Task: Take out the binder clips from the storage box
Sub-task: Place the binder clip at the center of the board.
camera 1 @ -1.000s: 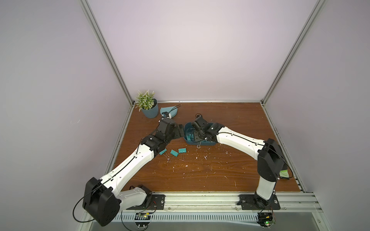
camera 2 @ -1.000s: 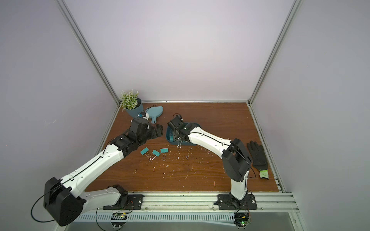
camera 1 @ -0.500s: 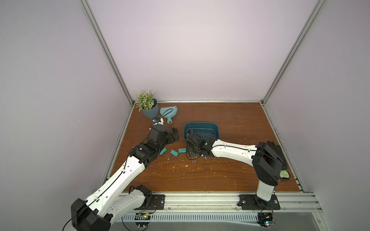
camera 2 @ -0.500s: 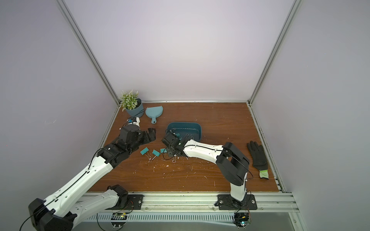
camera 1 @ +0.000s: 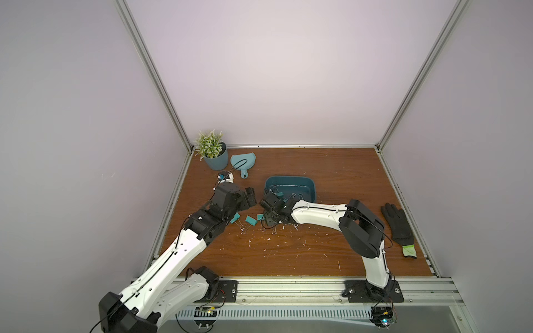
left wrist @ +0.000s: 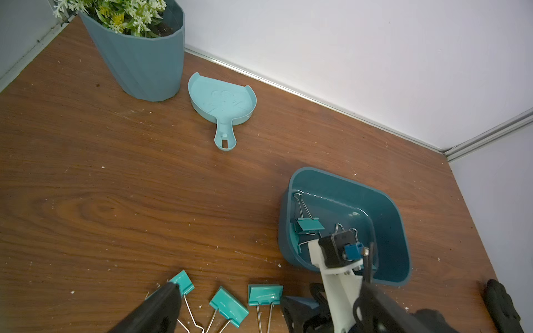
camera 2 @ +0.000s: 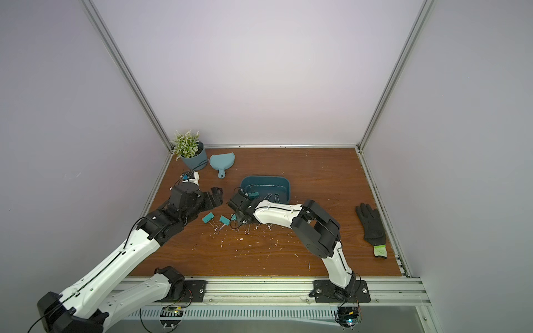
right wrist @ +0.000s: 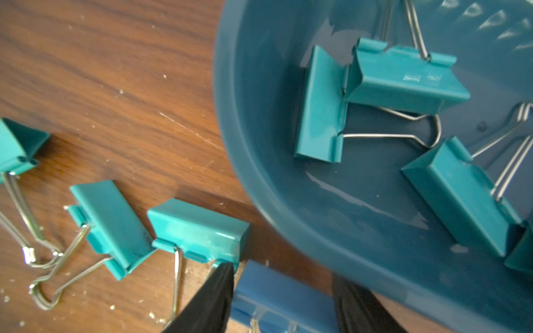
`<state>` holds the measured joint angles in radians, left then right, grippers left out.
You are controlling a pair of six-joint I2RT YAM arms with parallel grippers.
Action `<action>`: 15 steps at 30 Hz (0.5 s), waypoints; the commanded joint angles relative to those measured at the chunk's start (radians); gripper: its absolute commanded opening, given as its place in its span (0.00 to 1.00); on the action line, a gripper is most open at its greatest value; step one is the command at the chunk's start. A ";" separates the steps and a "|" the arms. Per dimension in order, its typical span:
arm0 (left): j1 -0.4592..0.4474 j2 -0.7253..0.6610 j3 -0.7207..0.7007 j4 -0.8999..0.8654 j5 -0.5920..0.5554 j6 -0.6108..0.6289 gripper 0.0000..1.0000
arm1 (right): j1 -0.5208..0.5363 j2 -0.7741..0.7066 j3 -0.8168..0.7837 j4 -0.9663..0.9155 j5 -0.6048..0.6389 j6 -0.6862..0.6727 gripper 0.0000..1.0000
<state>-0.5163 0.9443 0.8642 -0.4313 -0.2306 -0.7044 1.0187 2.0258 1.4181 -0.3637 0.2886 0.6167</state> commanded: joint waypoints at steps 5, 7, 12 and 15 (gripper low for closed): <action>0.007 0.017 0.004 -0.015 -0.018 0.000 1.00 | -0.006 -0.025 0.062 -0.054 0.020 0.023 0.80; 0.007 0.029 0.009 -0.007 -0.015 0.003 1.00 | -0.007 -0.058 0.073 -0.077 0.033 0.020 0.82; 0.008 0.072 0.027 0.025 -0.002 0.017 1.00 | -0.037 -0.159 0.065 -0.109 0.049 -0.006 0.83; 0.008 0.110 0.043 0.052 0.010 0.024 1.00 | -0.086 -0.180 0.087 -0.167 0.051 -0.014 0.84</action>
<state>-0.5163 1.0332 0.8680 -0.4126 -0.2272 -0.6983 0.9810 1.9118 1.4570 -0.4675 0.3046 0.6174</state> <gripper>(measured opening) 0.997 0.836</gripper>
